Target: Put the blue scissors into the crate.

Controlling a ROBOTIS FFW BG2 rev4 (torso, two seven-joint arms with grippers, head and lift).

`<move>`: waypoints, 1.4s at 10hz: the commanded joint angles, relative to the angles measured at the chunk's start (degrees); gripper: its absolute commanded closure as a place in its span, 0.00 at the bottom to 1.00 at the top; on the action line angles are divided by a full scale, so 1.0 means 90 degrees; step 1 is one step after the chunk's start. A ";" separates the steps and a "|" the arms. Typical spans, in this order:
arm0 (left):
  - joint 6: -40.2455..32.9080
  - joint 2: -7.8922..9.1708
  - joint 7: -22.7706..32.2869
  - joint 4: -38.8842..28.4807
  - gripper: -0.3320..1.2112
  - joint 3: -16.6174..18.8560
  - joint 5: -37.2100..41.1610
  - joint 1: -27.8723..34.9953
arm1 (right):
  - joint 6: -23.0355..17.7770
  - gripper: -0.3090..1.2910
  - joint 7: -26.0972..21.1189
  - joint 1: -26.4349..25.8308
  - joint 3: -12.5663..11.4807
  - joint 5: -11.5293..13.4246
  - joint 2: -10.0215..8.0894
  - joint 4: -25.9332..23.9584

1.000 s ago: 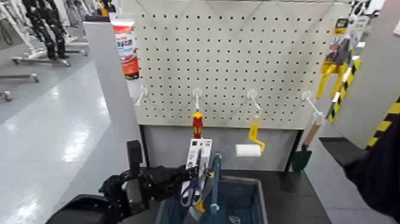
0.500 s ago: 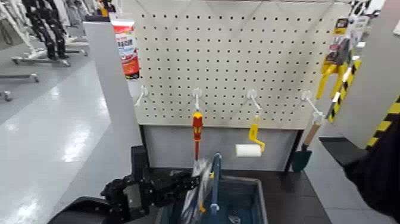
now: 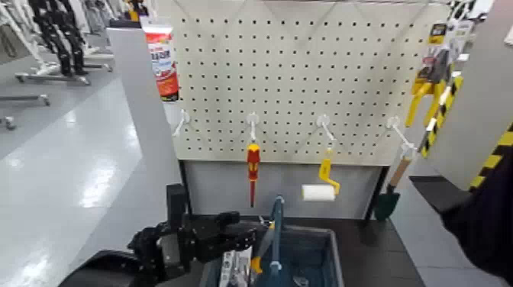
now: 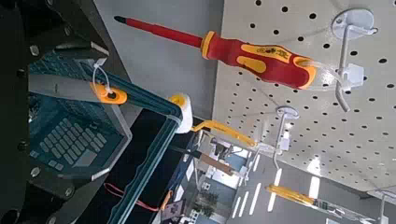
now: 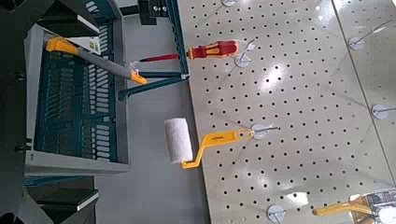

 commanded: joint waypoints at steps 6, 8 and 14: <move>-0.1048 0.0009 0.1758 -0.1426 0.21 0.0545 -0.1140 0.1280 | -0.0059 0.25 -0.0029 0.0020 -0.0019 -0.0039 0.0010 -0.0010; -0.2063 -0.0157 0.2656 -0.1631 0.21 0.0848 -0.1502 0.2130 | 0.0039 0.25 -0.0322 0.0108 -0.0010 -0.0010 -0.0010 -0.0117; -0.3138 -0.0743 0.3213 -0.1553 0.24 0.1385 -0.2136 0.3214 | 0.0381 0.24 -0.0703 0.0244 0.0010 0.0264 -0.0107 -0.0381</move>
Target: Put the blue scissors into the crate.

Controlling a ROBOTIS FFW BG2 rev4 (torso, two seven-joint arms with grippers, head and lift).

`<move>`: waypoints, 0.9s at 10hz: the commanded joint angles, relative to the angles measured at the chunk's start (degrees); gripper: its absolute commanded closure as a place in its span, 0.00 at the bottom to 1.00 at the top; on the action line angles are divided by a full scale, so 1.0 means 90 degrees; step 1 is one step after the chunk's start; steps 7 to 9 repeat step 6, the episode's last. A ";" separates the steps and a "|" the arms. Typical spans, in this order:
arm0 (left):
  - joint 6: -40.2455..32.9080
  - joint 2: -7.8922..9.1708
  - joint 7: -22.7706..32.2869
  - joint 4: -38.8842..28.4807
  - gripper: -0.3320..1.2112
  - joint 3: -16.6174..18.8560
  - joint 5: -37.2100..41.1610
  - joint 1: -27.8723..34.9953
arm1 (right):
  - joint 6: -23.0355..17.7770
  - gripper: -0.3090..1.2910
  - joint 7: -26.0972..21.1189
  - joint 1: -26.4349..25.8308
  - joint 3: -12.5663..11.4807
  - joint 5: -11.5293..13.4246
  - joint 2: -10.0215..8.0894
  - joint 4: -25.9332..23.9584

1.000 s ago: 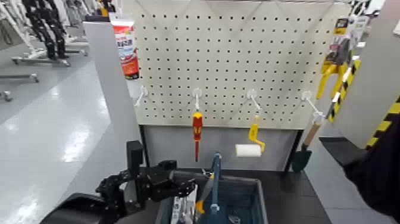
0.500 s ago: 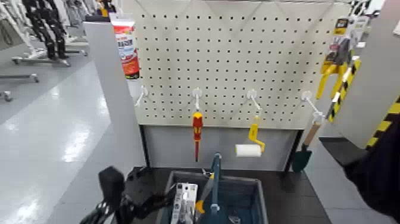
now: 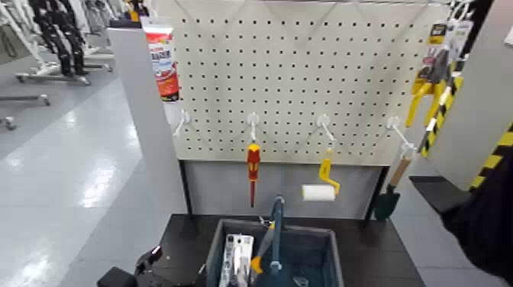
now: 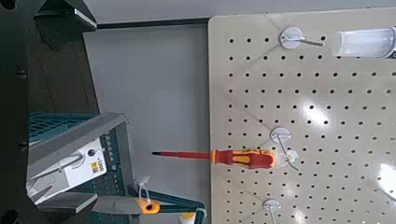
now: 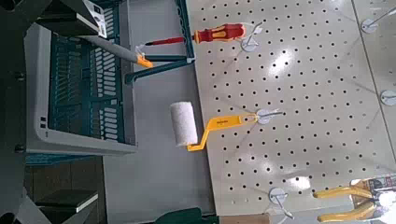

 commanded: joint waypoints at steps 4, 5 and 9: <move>-0.0361 -0.0024 0.0024 0.0123 0.27 -0.0126 -0.0121 0.0136 | 0.0157 0.24 -0.0121 0.0066 -0.0001 0.0130 -0.0010 -0.0115; -0.0351 -0.0014 0.0024 0.0123 0.27 -0.0136 -0.0121 0.0136 | 0.0196 0.26 -0.0121 0.0057 -0.0001 0.0179 -0.0010 -0.0145; -0.0331 -0.0014 0.0015 0.0123 0.27 -0.0136 -0.0131 0.0136 | 0.0254 0.28 -0.0121 0.0066 -0.0010 0.0237 -0.0030 -0.0213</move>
